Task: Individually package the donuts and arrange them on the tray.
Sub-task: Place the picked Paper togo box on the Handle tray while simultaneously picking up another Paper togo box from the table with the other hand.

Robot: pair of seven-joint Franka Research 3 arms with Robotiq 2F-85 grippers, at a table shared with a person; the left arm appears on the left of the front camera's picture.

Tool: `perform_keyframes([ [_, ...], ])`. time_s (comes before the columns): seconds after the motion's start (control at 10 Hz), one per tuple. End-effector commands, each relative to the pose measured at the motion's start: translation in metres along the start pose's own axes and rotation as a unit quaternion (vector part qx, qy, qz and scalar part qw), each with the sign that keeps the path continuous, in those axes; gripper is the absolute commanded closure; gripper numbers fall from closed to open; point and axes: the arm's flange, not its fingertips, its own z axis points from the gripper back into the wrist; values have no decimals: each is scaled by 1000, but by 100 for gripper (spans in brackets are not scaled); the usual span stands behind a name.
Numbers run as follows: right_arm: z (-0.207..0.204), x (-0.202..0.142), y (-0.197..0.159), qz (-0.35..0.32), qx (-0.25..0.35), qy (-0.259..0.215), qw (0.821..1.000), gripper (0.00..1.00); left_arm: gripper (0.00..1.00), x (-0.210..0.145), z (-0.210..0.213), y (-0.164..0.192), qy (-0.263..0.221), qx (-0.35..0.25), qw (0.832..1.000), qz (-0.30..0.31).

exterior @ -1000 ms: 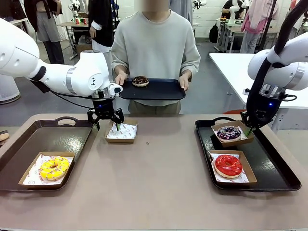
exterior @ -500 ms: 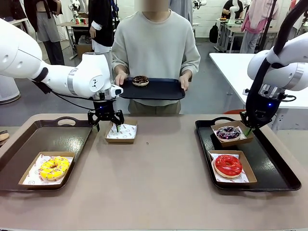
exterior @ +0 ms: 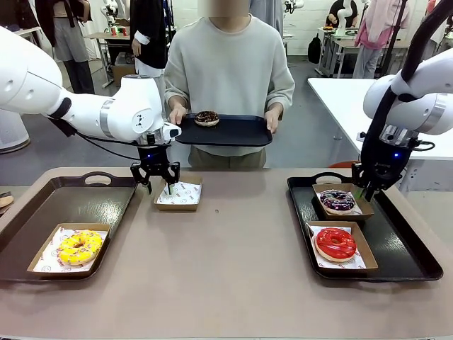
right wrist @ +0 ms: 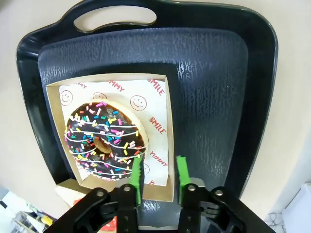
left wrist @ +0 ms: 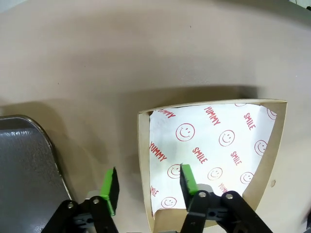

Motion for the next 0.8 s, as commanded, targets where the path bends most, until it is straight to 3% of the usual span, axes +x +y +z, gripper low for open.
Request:
perform_keyframes([
  [0.0, 0, 5, 3, -11, 7, 3, 1000, 0, 100, 3, 5, -1, 1, 6, 1000, 16],
  [0.7, 5, -2, -1, -22, 24, -4, 999, 0, 100, 1, 12, 1, 5, 0, 999, 31],
])
